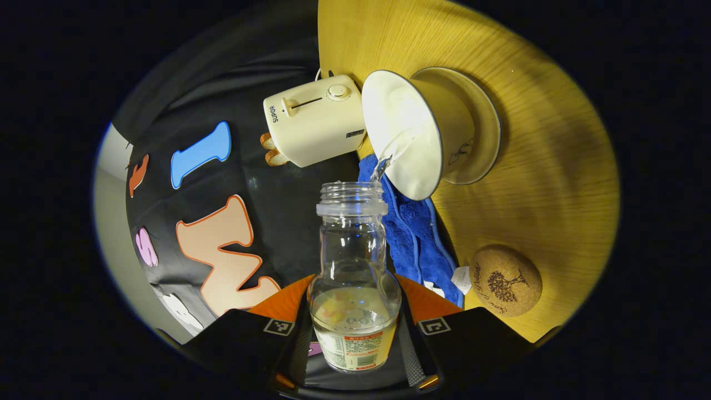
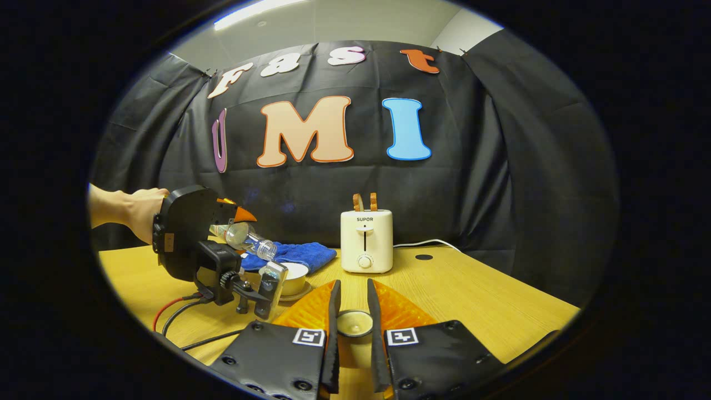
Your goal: Open the teacup lid with one hand, grasp the water bottle and pour water into the teacup with the other hand; after pouring, place the water bottle on the coaster and then close the teacup lid.
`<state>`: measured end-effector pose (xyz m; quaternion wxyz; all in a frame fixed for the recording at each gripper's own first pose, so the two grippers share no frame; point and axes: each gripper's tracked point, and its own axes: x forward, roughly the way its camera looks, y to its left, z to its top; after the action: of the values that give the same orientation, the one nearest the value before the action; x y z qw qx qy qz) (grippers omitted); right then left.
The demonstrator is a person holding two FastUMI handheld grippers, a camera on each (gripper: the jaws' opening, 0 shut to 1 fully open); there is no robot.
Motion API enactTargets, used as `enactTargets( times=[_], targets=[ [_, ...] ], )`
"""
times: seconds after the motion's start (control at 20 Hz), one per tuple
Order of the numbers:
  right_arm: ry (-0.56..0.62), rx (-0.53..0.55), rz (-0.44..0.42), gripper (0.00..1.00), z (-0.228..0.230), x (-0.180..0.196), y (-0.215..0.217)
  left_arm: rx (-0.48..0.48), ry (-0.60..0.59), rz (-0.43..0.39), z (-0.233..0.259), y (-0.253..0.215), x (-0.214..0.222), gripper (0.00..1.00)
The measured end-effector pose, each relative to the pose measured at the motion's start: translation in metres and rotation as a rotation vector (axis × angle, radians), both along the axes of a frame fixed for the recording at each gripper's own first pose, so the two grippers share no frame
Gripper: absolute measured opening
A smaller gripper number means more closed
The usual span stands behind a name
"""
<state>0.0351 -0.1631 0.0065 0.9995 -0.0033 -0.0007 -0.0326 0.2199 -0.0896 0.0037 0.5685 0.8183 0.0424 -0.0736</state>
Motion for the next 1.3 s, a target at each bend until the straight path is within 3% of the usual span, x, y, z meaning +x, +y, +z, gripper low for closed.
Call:
enactTargets(
  times=[0.6, 1.3],
  targets=[
    [0.001, 0.000, 0.003, 0.26, 0.000, 0.000, 0.001, 0.098, -0.031, -0.026, 0.018, -0.011, 0.003, 0.65],
    [0.002, 0.000, 0.004, 0.26, 0.000, 0.000, 0.001, 0.122, -0.037, -0.037, 0.021, -0.014, 0.002, 0.65]
  ],
)
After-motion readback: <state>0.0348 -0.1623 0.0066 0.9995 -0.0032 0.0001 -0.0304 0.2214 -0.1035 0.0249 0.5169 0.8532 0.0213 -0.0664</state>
